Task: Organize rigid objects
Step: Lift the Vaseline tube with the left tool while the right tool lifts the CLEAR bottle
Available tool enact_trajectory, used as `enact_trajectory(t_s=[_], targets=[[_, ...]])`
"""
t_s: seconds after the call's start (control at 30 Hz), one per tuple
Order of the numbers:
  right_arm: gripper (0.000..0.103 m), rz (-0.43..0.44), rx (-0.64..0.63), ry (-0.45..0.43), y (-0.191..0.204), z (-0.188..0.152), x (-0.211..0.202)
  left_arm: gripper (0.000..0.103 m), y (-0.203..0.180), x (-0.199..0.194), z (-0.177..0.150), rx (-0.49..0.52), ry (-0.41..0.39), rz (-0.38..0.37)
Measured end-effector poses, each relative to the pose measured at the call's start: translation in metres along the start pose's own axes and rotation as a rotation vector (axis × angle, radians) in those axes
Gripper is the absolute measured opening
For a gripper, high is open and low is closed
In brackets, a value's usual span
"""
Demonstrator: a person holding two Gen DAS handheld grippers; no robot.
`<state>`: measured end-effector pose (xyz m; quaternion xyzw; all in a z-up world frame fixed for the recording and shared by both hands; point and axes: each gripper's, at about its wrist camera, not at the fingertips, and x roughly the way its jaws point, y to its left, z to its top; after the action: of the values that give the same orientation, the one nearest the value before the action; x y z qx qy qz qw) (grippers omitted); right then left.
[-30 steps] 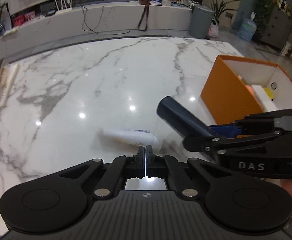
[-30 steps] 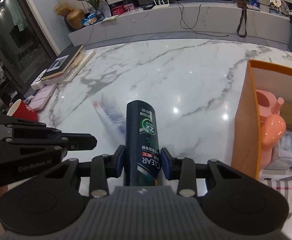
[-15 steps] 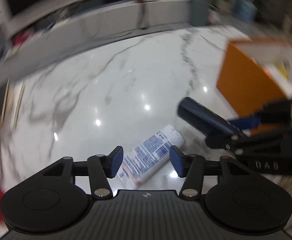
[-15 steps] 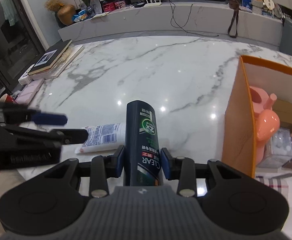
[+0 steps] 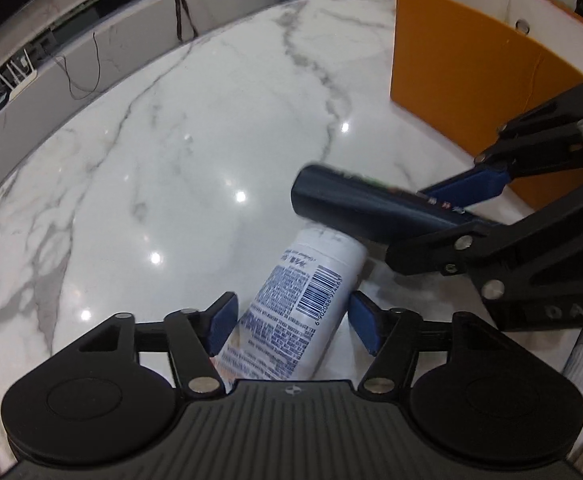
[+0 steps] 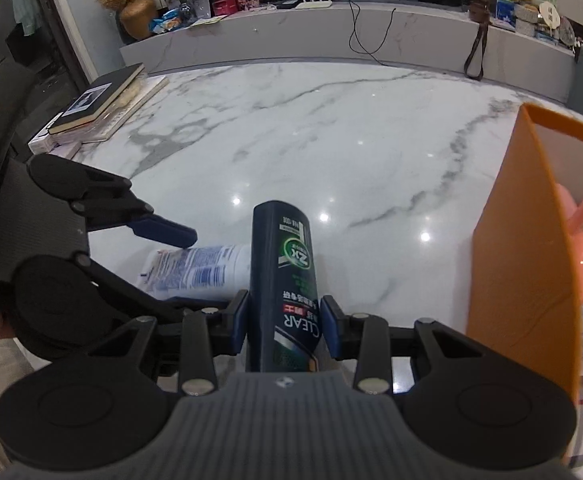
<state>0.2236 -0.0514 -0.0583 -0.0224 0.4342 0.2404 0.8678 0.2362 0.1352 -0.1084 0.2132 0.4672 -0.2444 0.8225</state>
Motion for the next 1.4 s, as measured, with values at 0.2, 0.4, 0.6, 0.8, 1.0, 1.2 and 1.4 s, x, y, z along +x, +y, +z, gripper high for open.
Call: enact_trajectory(t_s=[0.2,0.4,0.6,0.8,1.0,1.2,1.4], targets=[[0.037,0.017,0.112,0.033,-0.014,0.001,0.012,0.057,0.007,0.000,0.001,-0.078,-0.019,-0.030],[0.037,0.026,0.132,0.039,-0.014,-0.001,0.014,0.051,0.005,-0.004,0.004,-0.154,0.060,0.024],[0.037,0.055,0.120,0.041,-0.010,-0.003,0.007,0.049,0.020,-0.020,-0.006,-0.370,0.074,-0.039],[0.037,0.079,0.103,0.030,-0.005,-0.003,-0.007,0.049,0.017,-0.029,-0.011,-0.452,0.147,-0.038],[0.037,0.090,0.096,0.073,-0.003,-0.014,-0.013,0.048,0.012,-0.037,-0.018,-0.510,0.229,-0.033],[0.037,0.147,0.093,0.113,0.001,-0.024,-0.028,0.048,0.003,-0.045,-0.026,-0.566,0.317,-0.112],[0.037,0.180,0.068,0.192,0.004,-0.058,-0.038,0.050,-0.037,-0.058,-0.026,-0.338,0.353,-0.058]])
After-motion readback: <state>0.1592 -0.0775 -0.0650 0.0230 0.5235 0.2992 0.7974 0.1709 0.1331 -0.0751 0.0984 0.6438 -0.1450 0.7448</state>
